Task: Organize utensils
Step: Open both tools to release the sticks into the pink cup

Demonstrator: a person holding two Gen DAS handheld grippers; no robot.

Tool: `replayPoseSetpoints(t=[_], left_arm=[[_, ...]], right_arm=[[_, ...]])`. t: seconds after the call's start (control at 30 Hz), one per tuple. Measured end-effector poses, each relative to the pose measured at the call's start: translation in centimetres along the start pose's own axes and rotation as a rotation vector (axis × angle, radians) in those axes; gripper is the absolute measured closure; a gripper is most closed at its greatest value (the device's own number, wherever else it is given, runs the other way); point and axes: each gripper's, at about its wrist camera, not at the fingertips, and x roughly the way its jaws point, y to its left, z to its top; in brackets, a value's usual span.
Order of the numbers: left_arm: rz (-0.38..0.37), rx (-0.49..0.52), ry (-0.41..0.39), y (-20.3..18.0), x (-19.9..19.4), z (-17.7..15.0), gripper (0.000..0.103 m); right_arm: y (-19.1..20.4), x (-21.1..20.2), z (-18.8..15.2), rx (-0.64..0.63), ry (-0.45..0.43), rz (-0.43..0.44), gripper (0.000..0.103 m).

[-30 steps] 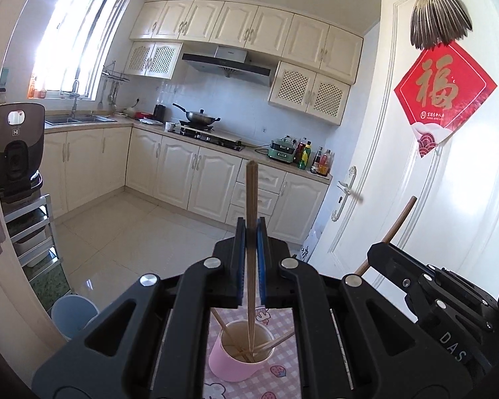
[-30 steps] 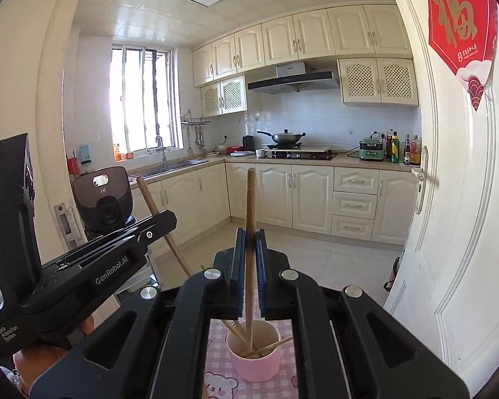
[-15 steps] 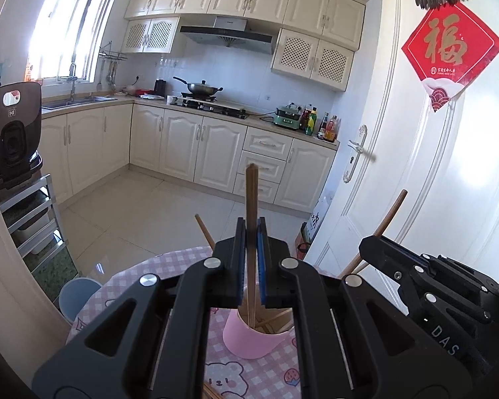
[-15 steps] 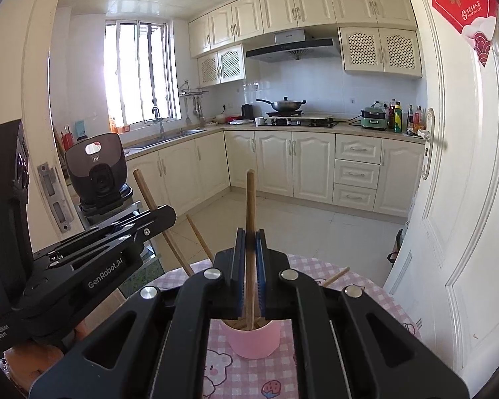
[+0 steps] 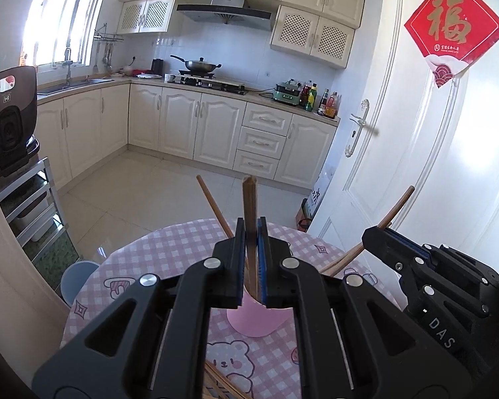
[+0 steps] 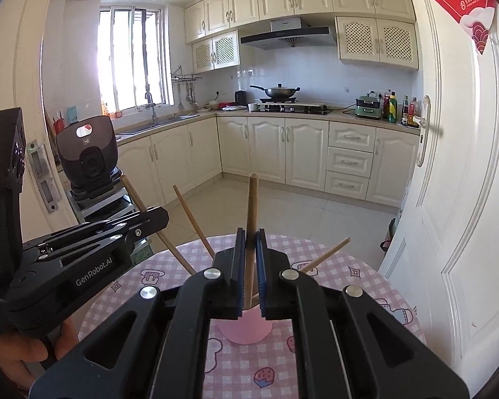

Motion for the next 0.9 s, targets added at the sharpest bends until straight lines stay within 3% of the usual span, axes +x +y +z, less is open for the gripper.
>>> replayPoseSetpoints(t=[0.2, 0.27, 0.3, 0.33, 0.37, 0.5, 0.7, 0.9], left_arm=[[0.0, -0.005, 0.022, 0.1, -0.6, -0.2, 0.095], [0.007, -0.017, 0.031, 0.1, -0.9, -0.1, 0.09], [0.007, -0.02, 0.03, 0.1, -1.1, -0.2, 0.079], [0.012, -0.02, 0.025, 0.1, -1.5, -0.3, 0.054], [0.022, -0.019, 0.009, 0.1, -1.9, -0.4, 0.044], [0.037, 0.019, -0.006, -0.4, -3.3, -0.6, 0.043], [0.058, 0.033, -0.012, -0.4, -5.4, -1.4, 0.03], [0.058, 0.036, 0.046, 1.0, -6.9, -3.1, 0.024]], right_arm=[[-0.2, -0.3, -0.1, 0.015, 0.006, 0.01, 0.094], [-0.2, -0.5, -0.2, 0.022, 0.008, 0.013, 0.091], [-0.2, -0.7, -0.2, 0.024, 0.007, 0.012, 0.086], [-0.2, -0.8, -0.4, 0.026, 0.008, 0.014, 0.081], [-0.2, -1.0, -0.4, 0.027, 0.012, 0.019, 0.08], [0.1, -1.7, -0.8, 0.021, 0.018, 0.026, 0.076], [0.8, -3.1, -1.5, 0.018, 0.017, 0.035, 0.07], [1.9, -4.3, -3.2, -0.001, 0.039, 0.052, 0.068]])
